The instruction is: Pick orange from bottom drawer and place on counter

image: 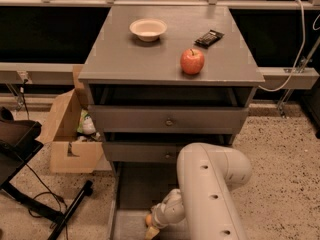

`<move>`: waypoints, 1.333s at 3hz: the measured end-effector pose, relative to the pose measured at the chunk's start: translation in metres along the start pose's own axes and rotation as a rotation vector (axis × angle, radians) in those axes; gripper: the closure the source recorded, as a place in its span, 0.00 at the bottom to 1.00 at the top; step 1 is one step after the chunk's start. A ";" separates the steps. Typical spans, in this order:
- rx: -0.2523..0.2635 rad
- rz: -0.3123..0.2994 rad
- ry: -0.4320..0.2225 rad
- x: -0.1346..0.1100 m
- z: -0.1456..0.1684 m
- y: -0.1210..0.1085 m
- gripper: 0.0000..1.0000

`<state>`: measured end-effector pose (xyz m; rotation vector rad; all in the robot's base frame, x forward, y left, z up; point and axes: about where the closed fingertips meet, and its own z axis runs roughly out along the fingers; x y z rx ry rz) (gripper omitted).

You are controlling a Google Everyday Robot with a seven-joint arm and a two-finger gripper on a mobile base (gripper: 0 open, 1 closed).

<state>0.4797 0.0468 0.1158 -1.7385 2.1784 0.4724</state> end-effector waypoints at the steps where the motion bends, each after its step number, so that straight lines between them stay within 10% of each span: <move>1: -0.018 -0.039 -0.041 -0.017 -0.008 0.011 0.41; 3: 0.001 -0.106 -0.073 -0.051 -0.049 0.001 0.88; 4: 0.010 -0.114 -0.078 -0.057 -0.056 -0.004 0.93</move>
Offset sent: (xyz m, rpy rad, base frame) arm 0.0212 0.0293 0.0514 0.0834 -0.0368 0.1159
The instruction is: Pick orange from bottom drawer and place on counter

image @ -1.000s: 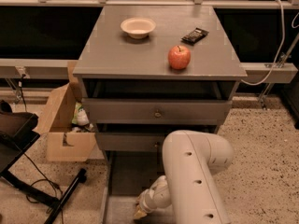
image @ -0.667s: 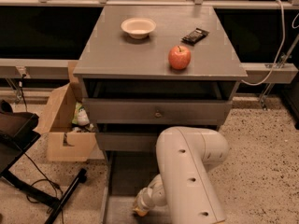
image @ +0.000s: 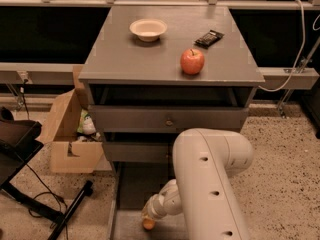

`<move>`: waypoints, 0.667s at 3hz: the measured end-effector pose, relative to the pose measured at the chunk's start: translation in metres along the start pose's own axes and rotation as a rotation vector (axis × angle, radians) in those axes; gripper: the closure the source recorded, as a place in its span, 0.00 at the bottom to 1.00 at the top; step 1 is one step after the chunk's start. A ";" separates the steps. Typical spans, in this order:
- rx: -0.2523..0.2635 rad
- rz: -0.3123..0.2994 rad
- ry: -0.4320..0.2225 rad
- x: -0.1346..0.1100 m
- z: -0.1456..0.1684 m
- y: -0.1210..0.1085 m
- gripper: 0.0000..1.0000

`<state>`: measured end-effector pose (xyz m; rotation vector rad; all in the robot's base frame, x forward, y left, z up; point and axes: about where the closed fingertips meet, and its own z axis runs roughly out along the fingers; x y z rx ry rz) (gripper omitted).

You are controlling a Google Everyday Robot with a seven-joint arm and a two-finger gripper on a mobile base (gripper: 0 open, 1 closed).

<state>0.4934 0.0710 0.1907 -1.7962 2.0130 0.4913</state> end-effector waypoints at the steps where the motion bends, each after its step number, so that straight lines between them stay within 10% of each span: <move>1: -0.003 0.001 0.001 0.000 0.001 0.001 0.62; 2: -0.005 0.005 0.004 0.001 0.003 0.002 0.38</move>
Offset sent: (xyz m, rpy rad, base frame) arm -0.0022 -0.0002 -0.0039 -0.0090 0.0079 -0.0080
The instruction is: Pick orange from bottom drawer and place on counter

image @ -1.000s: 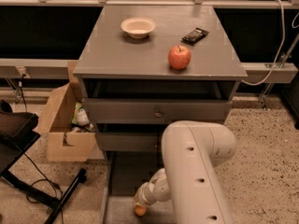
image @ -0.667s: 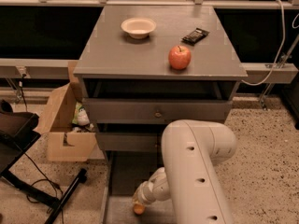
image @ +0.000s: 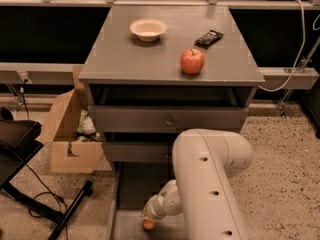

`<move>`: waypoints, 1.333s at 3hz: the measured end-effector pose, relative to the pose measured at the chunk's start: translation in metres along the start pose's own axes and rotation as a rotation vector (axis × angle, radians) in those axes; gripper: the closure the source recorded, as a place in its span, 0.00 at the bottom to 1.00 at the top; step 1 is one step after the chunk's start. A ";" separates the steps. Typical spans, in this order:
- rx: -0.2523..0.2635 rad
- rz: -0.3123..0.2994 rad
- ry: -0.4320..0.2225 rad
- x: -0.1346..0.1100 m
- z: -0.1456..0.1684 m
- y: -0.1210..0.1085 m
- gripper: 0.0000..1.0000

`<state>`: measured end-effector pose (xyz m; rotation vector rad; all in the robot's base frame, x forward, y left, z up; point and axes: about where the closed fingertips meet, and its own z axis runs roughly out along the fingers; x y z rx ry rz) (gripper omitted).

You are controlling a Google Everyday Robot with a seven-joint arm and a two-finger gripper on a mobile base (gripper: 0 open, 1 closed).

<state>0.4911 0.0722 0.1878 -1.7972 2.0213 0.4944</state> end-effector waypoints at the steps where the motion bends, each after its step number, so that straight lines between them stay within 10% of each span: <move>1: 0.000 0.016 0.043 0.007 -0.001 -0.002 0.15; 2: 0.006 0.010 0.101 0.012 -0.017 -0.006 0.00; 4: 0.001 0.024 0.119 0.018 -0.006 -0.005 0.00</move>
Offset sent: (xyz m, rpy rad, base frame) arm 0.0031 -0.0328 0.0340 -0.1796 -0.0083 -0.0120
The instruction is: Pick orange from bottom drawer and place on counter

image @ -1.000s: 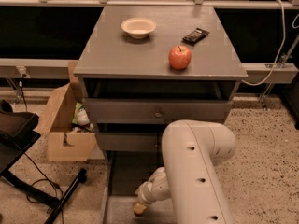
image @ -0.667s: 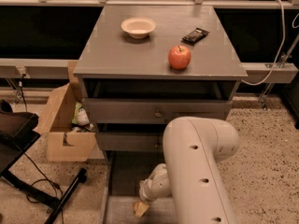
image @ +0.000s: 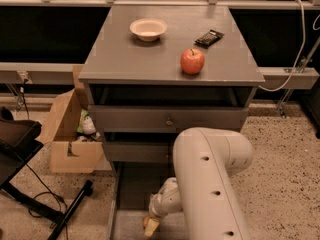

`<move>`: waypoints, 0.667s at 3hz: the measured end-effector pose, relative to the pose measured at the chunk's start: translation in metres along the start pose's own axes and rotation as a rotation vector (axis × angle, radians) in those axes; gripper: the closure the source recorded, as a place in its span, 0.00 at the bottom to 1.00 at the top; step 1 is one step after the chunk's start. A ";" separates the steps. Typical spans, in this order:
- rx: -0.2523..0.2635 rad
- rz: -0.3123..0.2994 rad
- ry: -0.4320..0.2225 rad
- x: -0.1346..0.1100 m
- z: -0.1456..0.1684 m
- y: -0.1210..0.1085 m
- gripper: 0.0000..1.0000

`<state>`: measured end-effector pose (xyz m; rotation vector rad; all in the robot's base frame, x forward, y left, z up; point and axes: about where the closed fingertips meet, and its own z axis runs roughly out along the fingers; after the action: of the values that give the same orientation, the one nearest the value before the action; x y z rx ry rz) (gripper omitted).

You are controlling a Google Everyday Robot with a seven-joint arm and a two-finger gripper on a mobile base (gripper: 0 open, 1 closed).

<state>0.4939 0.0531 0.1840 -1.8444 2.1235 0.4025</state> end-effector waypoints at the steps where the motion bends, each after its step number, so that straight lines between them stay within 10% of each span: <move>1: -0.019 0.028 0.015 0.009 0.033 0.006 0.00; 2: -0.039 0.045 0.037 0.019 0.062 0.014 0.00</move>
Offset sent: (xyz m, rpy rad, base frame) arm -0.0096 0.0106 -0.1039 -0.0552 0.0935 -0.0326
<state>0.4805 0.0622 0.1201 -1.8414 2.2006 0.4259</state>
